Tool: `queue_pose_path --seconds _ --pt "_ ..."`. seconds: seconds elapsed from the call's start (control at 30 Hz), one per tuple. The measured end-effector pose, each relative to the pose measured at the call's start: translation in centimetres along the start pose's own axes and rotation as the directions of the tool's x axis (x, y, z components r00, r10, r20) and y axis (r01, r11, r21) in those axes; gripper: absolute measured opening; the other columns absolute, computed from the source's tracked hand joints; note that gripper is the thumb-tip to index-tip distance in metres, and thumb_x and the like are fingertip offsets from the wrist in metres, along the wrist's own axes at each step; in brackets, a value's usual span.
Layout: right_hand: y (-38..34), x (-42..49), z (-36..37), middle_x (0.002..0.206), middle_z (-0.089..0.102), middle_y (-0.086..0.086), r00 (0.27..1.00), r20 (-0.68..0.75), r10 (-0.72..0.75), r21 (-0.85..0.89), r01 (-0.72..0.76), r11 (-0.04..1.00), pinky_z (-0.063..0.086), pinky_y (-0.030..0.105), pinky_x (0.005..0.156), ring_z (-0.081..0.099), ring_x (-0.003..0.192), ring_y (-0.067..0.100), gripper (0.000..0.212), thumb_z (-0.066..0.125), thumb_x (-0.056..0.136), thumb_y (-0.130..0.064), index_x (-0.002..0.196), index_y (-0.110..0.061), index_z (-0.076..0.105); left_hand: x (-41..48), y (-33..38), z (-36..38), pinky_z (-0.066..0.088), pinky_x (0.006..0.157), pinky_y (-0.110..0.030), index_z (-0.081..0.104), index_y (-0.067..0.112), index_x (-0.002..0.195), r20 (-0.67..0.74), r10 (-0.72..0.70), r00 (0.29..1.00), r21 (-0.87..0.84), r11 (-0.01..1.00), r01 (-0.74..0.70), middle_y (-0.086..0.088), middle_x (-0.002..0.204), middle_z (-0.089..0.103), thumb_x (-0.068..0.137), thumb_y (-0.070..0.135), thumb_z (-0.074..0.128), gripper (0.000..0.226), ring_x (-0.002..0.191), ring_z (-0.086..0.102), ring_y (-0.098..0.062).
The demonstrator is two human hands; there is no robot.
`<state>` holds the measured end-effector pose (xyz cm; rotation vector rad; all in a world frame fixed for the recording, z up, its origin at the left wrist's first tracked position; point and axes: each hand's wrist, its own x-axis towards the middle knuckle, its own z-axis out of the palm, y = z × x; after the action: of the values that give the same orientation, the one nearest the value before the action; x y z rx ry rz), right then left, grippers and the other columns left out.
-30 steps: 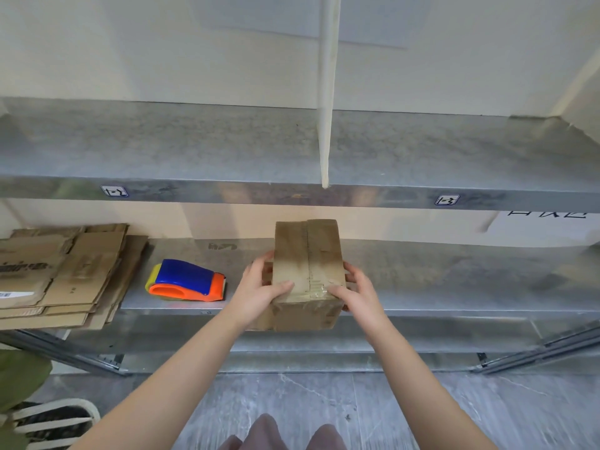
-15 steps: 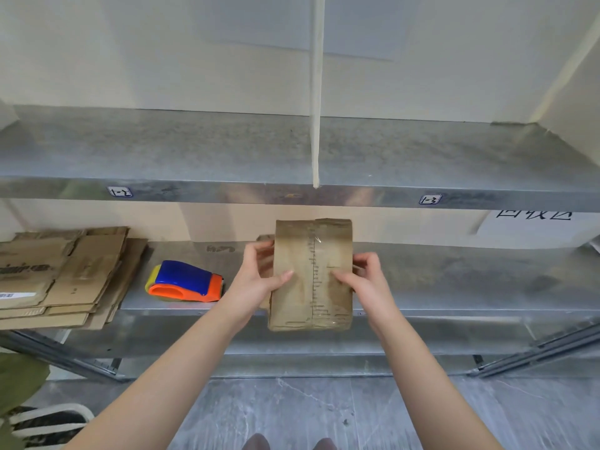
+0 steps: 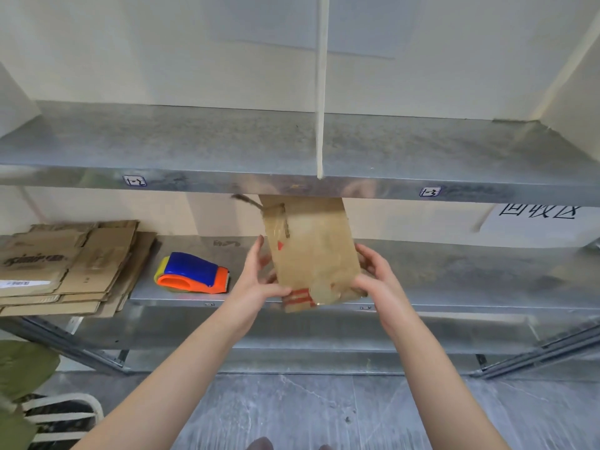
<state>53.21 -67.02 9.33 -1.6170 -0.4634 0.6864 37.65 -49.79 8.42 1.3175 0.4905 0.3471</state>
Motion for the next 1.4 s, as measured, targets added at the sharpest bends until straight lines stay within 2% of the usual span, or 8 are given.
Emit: queue_pose_path --seconds 0.23,0.57,0.73,0.83,0.97,1.03,1.27,1.4 --pt "4.0 1.0 0.5 0.124 0.046 -0.007 0.996 -0.012 -0.087 -0.428 0.074 0.901 0.043 0.026 0.099 0.05 0.116 0.007 0.07 0.079 0.078 -0.011 0.14 -0.018 0.046 1.2 -3.0 -0.4 0.046 0.1 -0.025 0.039 0.034 0.134 -0.035 0.07 0.997 0.061 0.996 -0.067 0.014 0.14 0.045 0.08 -0.013 0.067 0.077 0.13 0.045 -0.002" --pt "13.0 3.4 2.1 0.12 0.059 -0.014 0.999 -0.012 0.053 -0.268 -0.054 0.962 0.048 0.007 0.079 0.056 0.119 0.01 0.061 0.071 0.082 0.001 0.131 -0.026 0.045 3.5 -10.4 -2.6 0.048 0.091 -0.018 0.044 0.023 0.124 -0.117 -0.096 0.988 0.247 0.961 0.123 0.002 0.135 0.052 0.087 0.008 0.068 0.046 0.131 0.046 -0.014" --pt "13.7 5.4 2.3 0.126 0.054 -0.017 0.999 -0.035 0.019 -0.278 -0.028 0.96 0.049 0.016 0.09 0.054 0.116 0.0 0.102 0.092 0.06 -0.027 0.142 -0.03 0.031 4.4 -10.2 -3.0 0.04 0.105 -0.03 0.045 0.033 0.119 -0.123 -0.031 0.992 0.348 0.935 0.072 0.023 0.122 0.051 0.081 0.015 0.076 0.052 0.122 0.047 -0.008" --pt "13.4 5.8 3.0 0.127 0.058 -0.01 0.995 -0.09 0.036 -0.305 -0.062 0.95 0.049 0.032 0.098 0.056 0.118 0.01 0.107 0.089 0.049 -0.043 0.139 -0.029 0.034 3.6 -9.0 -4.4 0.03 0.099 -0.021 0.04 0.03 0.129 -0.074 0.03 0.997 0.663 0.748 0.027 0.023 0.124 0.043 0.083 0.029 0.074 0.056 0.119 0.039 -0.003" --pt "13.0 5.2 3.4 0.127 0.059 -0.006 0.997 -0.066 0.03 -0.328 -0.05 0.943 0.049 0.04 0.1 0.057 0.117 0.013 0.099 0.087 0.058 -0.039 0.141 -0.029 0.034 2.9 -7.4 -8.4 0.026 0.115 -0.039 0.044 0.02 0.14 0.141 0.15 0.979 0.984 0.09 -0.155 0.0 0.139 0.05 0.084 0.047 0.062 0.064 0.136 0.037 -0.024" --pt "12.7 4.7 3.0 0.124 0.06 -0.008 0.998 -0.065 0.021 -0.328 -0.041 0.944 0.052 0.039 0.096 0.06 0.112 0.012 0.095 0.085 0.059 -0.045 0.138 -0.033 0.035 2.8 -6.3 -9.7 0.022 0.116 -0.044 0.049 0.02 0.138 0.205 0.123 0.971 0.977 -0.079 -0.196 -0.004 0.138 0.053 0.082 0.046 0.066 0.064 0.138 0.037 -0.03" --pt "10.8 2.1 -2.6 0.108 0.065 -0.015 0.982 -0.182 -0.048 -0.331 -0.015 0.943 0.049 0.017 0.079 0.062 0.097 0.0 0.071 0.088 0.065 -0.034 0.124 -0.03 0.047 4.8 -3.9 -6.7 0.037 0.107 -0.048 0.055 0.016 0.132 0.362 0.084 0.928 0.906 -0.265 -0.329 -0.007 0.135 0.057 0.08 0.046 0.065 0.061 0.13 0.048 -0.032" --pt "9.9 -0.4 -8.9 0.103 0.064 -0.015 0.959 -0.28 -0.041 -0.304 -0.048 0.951 0.049 0.028 0.082 0.061 0.095 0.004 0.061 0.088 0.067 -0.027 0.11 -0.036 0.047 6.0 -4.0 -0.9 0.041 0.103 -0.046 0.05 0.022 0.134 0.424 0.071 0.903 0.884 -0.252 -0.395 -0.004 0.135 0.057 0.079 0.055 0.04 0.065 0.126 0.053 -0.03"
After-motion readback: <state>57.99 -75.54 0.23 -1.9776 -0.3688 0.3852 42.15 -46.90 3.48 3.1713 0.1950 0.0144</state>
